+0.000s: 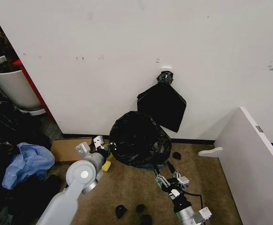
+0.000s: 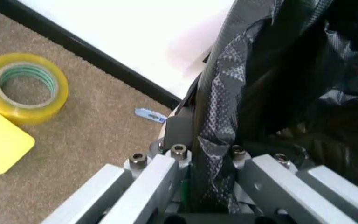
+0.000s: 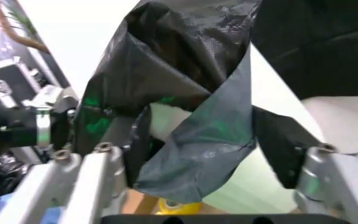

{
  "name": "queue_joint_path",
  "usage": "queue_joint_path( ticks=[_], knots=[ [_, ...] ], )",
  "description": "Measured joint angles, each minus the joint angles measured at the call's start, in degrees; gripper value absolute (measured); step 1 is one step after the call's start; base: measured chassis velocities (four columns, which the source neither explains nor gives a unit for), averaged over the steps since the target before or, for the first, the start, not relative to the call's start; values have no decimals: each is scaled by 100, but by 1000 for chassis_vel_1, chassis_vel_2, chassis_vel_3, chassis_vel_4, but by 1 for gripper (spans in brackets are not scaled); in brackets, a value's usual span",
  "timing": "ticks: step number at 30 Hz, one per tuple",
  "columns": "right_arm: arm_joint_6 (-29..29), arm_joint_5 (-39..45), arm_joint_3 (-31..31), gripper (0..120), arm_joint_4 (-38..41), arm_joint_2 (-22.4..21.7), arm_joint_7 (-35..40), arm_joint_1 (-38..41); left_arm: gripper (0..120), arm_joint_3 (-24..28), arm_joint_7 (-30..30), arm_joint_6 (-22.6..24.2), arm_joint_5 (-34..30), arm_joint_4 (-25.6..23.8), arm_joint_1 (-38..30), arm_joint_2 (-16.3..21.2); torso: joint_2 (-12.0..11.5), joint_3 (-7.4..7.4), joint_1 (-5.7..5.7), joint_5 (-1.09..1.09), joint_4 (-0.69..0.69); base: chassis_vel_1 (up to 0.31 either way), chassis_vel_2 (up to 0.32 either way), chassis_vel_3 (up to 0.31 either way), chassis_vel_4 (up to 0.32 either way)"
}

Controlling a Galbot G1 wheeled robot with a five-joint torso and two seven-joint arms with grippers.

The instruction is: Place the garbage bag over the trash bin.

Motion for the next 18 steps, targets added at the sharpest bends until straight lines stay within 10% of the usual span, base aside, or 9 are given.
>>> queue_joint_path(
  ticks=[18],
  knots=[
    [519,-1230,362,0,-1136,244,-119,432,0,-39,31,18,-119,-240,13,63,-1,0,0,1,0,0,0,0,0]
  ],
)
